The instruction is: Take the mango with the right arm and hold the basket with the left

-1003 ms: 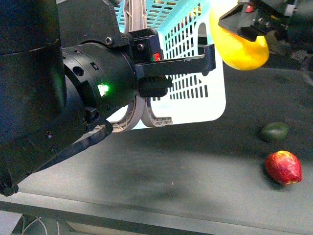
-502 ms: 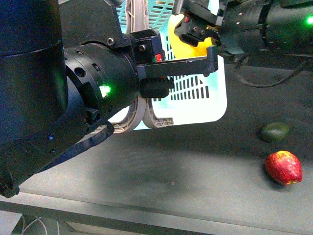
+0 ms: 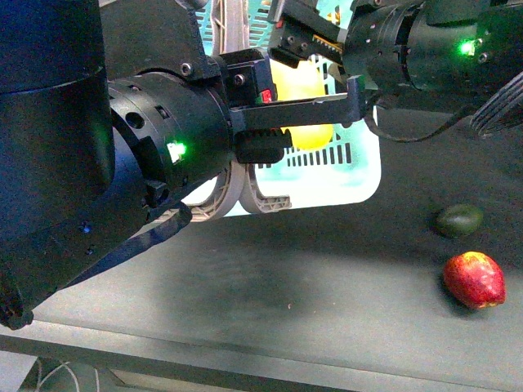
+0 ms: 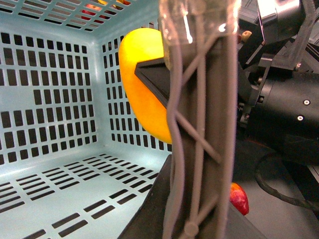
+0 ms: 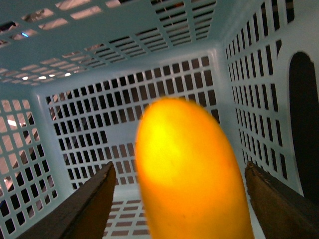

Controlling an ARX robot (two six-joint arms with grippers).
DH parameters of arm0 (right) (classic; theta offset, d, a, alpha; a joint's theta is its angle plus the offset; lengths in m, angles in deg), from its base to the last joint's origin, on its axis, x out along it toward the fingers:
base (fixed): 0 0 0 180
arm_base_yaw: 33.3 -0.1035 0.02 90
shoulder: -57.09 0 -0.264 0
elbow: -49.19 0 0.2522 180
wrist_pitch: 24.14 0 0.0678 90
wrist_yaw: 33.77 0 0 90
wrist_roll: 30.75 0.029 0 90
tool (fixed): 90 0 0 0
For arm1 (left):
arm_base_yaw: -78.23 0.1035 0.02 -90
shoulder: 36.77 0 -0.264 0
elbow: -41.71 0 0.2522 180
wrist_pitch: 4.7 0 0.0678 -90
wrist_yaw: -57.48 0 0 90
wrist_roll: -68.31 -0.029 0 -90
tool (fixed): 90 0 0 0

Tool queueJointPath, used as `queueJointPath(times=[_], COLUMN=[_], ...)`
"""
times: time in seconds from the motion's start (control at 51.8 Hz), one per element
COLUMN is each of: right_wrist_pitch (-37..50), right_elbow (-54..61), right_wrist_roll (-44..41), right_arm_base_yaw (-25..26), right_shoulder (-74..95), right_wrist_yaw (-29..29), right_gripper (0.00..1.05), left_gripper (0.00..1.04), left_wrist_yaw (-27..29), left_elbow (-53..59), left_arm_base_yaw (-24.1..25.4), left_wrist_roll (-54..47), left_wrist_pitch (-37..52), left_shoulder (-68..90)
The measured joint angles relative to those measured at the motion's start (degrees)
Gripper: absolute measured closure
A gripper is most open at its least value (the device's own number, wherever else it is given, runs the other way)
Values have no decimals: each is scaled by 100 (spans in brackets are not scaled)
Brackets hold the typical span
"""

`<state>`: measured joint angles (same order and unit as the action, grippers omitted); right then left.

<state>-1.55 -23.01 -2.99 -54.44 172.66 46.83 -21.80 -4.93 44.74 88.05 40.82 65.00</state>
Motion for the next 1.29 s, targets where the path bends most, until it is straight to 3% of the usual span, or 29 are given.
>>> queueJointPath(times=[0.116, 0.347, 0.637, 0.964, 1.292], right_wrist_pitch=[173, 581, 490, -341, -2031], right_elbow=[68, 769, 2105, 3657, 4476], right_wrist_roll=[142, 433, 560, 470, 33], right_arm_base_yaw=[33, 275, 719, 962, 754], right_shoulder=[-109, -1056, -2918, -5414, -7934], right_wrist_yaw=[24, 280, 699, 1176, 2092], right_gripper=[6, 8, 8, 8, 8], left_gripper=[99, 99, 99, 99, 99], left_wrist_yaw=[-39, 9, -2, -15, -13], left_elbow=[7, 42, 44, 42, 44], left_arm_base_yaw=[0, 0, 0, 0, 0], left_wrist_roll=[4, 35, 39, 42, 44], left_wrist_pitch=[-2, -13, -13, -13, -13], left_shoulder=[0, 0, 0, 0, 0])
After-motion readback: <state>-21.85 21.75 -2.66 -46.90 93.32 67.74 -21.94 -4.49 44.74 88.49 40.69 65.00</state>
